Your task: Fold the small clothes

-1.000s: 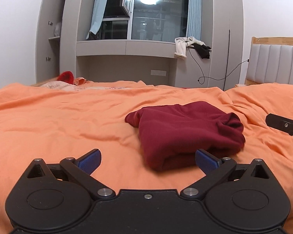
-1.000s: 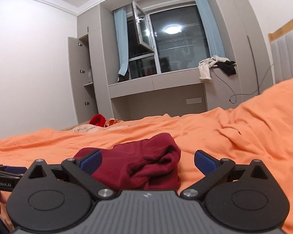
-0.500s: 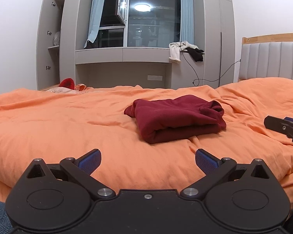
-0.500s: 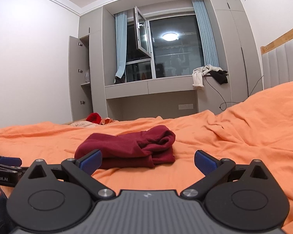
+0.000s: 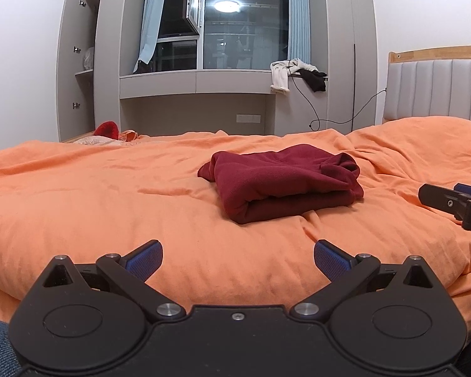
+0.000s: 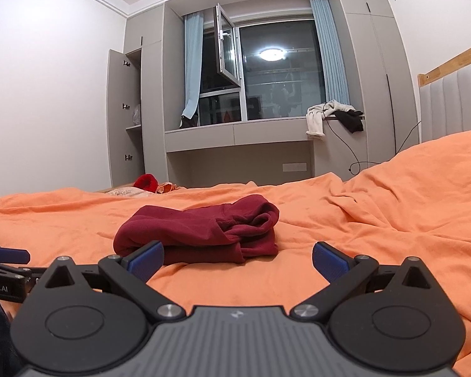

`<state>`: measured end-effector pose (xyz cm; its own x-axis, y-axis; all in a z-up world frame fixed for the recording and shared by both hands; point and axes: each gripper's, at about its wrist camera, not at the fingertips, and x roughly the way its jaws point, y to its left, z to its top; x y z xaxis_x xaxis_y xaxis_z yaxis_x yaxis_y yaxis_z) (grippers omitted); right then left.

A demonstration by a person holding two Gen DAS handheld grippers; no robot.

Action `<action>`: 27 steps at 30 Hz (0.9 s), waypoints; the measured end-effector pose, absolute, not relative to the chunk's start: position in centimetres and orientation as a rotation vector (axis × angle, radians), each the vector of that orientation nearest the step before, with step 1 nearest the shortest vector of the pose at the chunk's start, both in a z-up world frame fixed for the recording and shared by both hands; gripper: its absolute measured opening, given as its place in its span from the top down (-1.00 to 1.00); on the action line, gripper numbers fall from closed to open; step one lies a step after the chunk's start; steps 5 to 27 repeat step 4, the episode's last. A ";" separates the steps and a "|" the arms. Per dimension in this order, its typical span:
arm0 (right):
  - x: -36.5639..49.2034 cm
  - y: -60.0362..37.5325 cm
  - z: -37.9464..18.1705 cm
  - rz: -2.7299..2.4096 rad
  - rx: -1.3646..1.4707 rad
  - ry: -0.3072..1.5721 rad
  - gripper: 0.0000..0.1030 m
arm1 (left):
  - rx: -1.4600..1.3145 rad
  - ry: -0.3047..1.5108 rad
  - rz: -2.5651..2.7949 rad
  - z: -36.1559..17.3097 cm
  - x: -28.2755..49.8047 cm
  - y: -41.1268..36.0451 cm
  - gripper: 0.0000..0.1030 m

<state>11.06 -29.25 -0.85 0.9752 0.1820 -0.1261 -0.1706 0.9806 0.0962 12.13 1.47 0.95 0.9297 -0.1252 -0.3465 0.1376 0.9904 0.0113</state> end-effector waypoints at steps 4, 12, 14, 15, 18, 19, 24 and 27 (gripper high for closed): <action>11.0 -29.2 -0.9 0.181 0.078 0.139 -0.99 | 0.038 0.357 -0.138 0.9 12.4 1.4 -0.99; 11.0 -29.2 -0.9 0.181 0.078 0.139 -0.99 | 0.038 0.357 -0.138 0.9 12.4 1.4 -0.99; 11.0 -29.2 -0.9 0.181 0.078 0.139 -0.99 | 0.038 0.357 -0.138 0.9 12.4 1.4 -0.99; 11.0 -29.2 -0.9 0.181 0.078 0.139 -0.99 | 0.038 0.357 -0.138 0.9 12.4 1.4 -0.99; 11.0 -29.2 -0.9 0.181 0.078 0.139 -0.99 | 0.038 0.357 -0.138 0.9 12.4 1.4 -0.99; 11.0 -29.2 -0.9 0.181 0.078 0.139 -0.99 | 0.038 0.357 -0.138 0.9 12.4 1.4 -0.99; 11.0 -29.2 -0.9 0.181 0.078 0.139 -0.99 | 0.038 0.357 -0.138 0.9 12.4 1.4 -0.99; 11.0 -29.2 -0.9 0.181 0.078 0.139 -0.99 | 0.038 0.357 -0.138 0.9 12.4 1.4 -0.99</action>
